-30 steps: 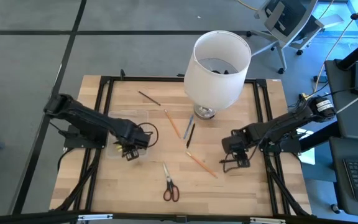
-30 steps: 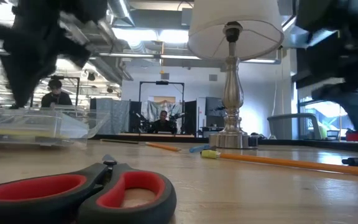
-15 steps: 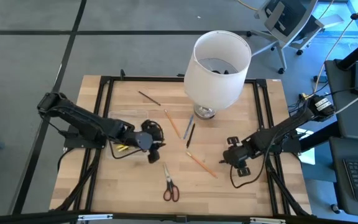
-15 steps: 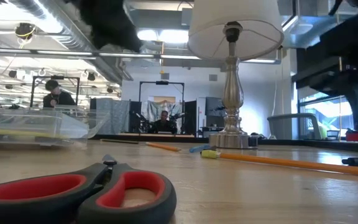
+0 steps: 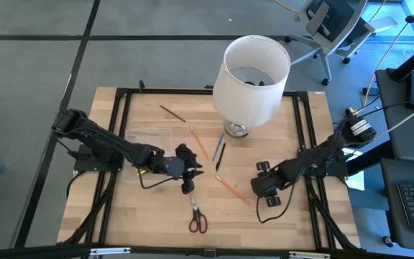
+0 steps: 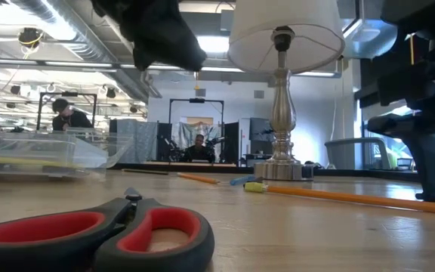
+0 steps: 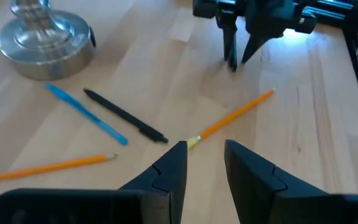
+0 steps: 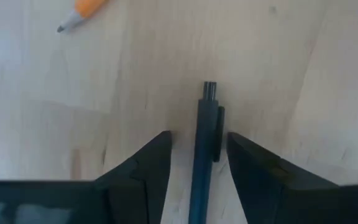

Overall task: Pick & place school supplies into a supply box
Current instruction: Put the black pen into the transparent supply box

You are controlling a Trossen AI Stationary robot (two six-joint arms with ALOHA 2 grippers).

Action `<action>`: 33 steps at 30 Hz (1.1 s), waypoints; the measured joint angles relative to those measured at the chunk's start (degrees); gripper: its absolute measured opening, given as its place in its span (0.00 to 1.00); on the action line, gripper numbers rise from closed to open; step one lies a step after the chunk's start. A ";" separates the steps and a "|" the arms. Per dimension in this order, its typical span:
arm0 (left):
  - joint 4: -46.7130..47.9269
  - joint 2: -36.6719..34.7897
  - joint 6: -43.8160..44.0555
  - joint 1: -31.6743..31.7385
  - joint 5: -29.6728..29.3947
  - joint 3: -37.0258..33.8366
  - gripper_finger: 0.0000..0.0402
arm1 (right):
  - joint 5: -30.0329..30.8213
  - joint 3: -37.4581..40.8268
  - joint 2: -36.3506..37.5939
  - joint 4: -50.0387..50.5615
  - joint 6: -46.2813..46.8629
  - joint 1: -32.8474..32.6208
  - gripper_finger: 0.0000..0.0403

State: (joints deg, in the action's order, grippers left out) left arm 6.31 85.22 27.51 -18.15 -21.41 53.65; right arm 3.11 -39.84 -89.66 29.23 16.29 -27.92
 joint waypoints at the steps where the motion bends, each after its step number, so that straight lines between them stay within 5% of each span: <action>1: -0.26 0.46 0.52 -0.18 -0.01 0.00 0.25 | -0.01 -0.13 -0.46 0.22 -0.01 0.02 0.40; 9: -1.24 2.94 1.92 -1.28 0.47 -0.02 0.25 | 0.25 -0.10 -0.84 0.16 -0.04 0.02 0.38; 23: -1.85 3.01 3.23 -1.38 0.46 -0.02 0.25 | 2.40 0.00 -0.91 -0.41 -0.04 -0.04 0.15; 33: -1.84 3.01 3.23 -1.38 1.98 -0.02 0.25 | 3.20 -0.17 -0.20 0.05 -0.06 -0.81 0.14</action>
State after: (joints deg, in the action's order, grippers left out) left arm 4.47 88.23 30.74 -19.53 -19.43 53.63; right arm 6.30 -40.01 -89.86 29.27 16.23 -28.73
